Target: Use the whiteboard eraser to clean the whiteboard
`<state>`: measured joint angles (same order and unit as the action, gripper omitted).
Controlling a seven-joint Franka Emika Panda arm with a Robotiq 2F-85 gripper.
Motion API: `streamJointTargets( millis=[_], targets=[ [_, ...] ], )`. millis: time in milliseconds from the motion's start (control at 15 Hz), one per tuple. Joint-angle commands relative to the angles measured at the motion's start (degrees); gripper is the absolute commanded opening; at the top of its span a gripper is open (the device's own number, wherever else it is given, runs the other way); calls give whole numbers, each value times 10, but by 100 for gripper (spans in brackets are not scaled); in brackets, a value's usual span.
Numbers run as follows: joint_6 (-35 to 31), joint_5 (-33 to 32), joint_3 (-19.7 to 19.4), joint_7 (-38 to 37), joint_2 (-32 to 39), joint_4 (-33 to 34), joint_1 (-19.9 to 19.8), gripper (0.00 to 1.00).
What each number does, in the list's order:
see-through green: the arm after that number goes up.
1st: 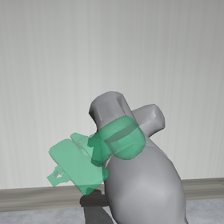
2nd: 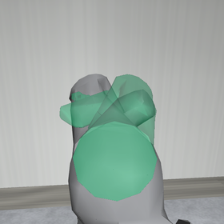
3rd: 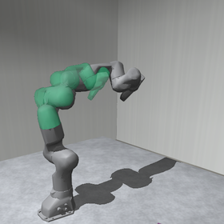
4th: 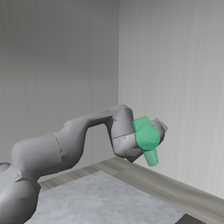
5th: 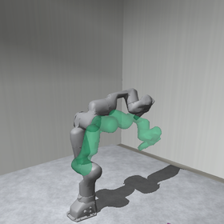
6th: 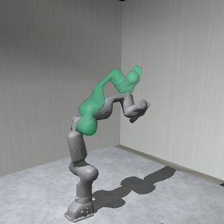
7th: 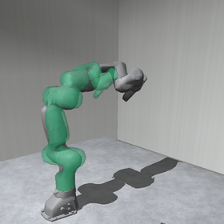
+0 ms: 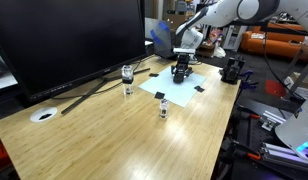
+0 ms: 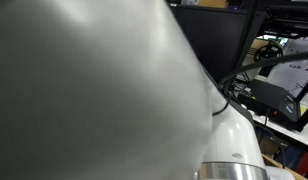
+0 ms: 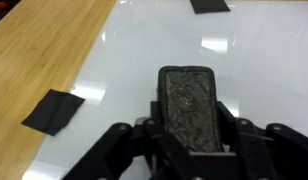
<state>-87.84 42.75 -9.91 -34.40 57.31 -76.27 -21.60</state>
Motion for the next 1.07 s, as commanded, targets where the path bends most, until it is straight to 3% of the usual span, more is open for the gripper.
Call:
streamJointTargets(
  millis=[0, 1000],
  targets=[
    [-33, -14, -26, 14, -15, -53, 11, 30],
    [-48, 38, -68, 37, -75, -222, 19, 30]
  ],
)
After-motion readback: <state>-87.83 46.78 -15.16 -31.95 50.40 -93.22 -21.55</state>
